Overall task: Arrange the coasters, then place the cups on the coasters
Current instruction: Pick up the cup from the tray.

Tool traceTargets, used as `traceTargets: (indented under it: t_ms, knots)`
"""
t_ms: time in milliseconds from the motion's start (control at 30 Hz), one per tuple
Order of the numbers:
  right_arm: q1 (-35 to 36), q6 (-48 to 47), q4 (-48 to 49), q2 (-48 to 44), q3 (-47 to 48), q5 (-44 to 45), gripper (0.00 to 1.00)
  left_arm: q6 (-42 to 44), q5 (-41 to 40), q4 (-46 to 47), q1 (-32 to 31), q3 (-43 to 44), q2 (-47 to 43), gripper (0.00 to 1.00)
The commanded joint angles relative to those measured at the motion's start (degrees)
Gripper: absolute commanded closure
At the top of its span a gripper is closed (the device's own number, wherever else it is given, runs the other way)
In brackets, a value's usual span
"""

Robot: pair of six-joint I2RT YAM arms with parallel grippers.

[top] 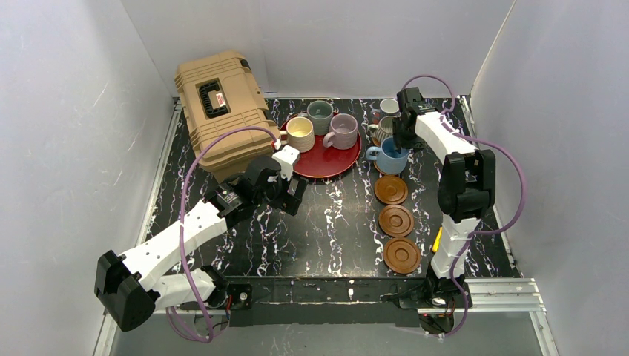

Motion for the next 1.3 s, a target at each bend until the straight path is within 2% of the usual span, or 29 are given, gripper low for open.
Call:
traceTargets:
  t_ms: [0,233,300,433,533,700,800,1000,1267]
  knots:
    - [0.0,-0.6,0.1,-3.5,2.5,1.2,0.4,0.2,0.3,-0.5,0.1,1.8,-1.5,0.01]
    - [0.0,2.4,-1.4,-10.1,0.4,1.7,0.24,-0.1,2.4,2.8,0.1,2.6,-4.2,0.01]
    - [0.0,2.9,-0.7,-13.6,-1.6,1.7,0.19,-1.3,4.7,3.5,0.1,4.4,-3.9,0.01]
    - [0.0,4.1,-0.4,-20.7,-5.2,2.3,0.14,-2.5,9.5,1.5,0.1,11.8,1.8,0.01]
    - [0.0,5.5,-0.4,-26.7,-7.9,1.5,0.12,-2.0,11.7,-0.2,0.2,17.5,7.9,0.01]
    - [0.0,8.2,2.2,-38.2,-14.1,-5.1,0.08,0.2,16.3,1.3,0.3,23.6,17.9,0.01]
    - [0.0,9.4,3.1,-42.8,-17.6,-8.7,0.08,1.6,17.9,2.2,0.9,26.8,22.9,0.05]
    - [0.0,10.2,4.2,-49.2,-21.2,-10.2,0.07,4.3,19.2,8.8,3.2,29.4,30.4,0.09]
    - [0.0,10.8,4.7,-52.7,-23.6,-14.9,0.07,7.3,21.7,8.2,7.5,39.6,42.8,0.1]
